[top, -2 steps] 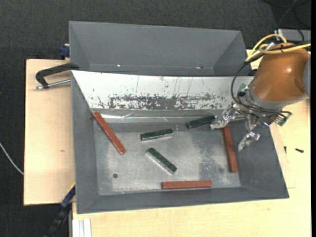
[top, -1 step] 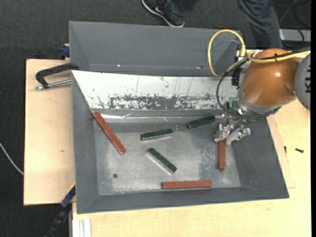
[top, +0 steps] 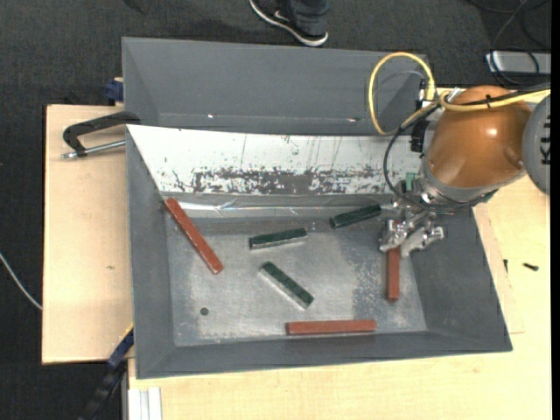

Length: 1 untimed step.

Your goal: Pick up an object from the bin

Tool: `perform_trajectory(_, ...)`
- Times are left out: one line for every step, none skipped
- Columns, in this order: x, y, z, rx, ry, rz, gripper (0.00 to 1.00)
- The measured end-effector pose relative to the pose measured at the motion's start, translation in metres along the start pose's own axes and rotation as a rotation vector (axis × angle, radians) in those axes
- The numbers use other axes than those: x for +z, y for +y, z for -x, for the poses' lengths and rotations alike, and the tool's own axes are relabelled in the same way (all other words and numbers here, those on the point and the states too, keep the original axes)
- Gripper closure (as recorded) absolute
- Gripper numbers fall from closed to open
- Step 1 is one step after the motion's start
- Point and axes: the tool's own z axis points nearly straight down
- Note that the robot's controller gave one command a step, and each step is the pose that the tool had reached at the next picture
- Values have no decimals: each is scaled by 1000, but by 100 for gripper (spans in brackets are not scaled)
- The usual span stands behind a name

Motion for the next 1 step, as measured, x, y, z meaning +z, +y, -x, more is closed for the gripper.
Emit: perform_trajectory(-201, 17, -3, -27, -2, -8, 100)
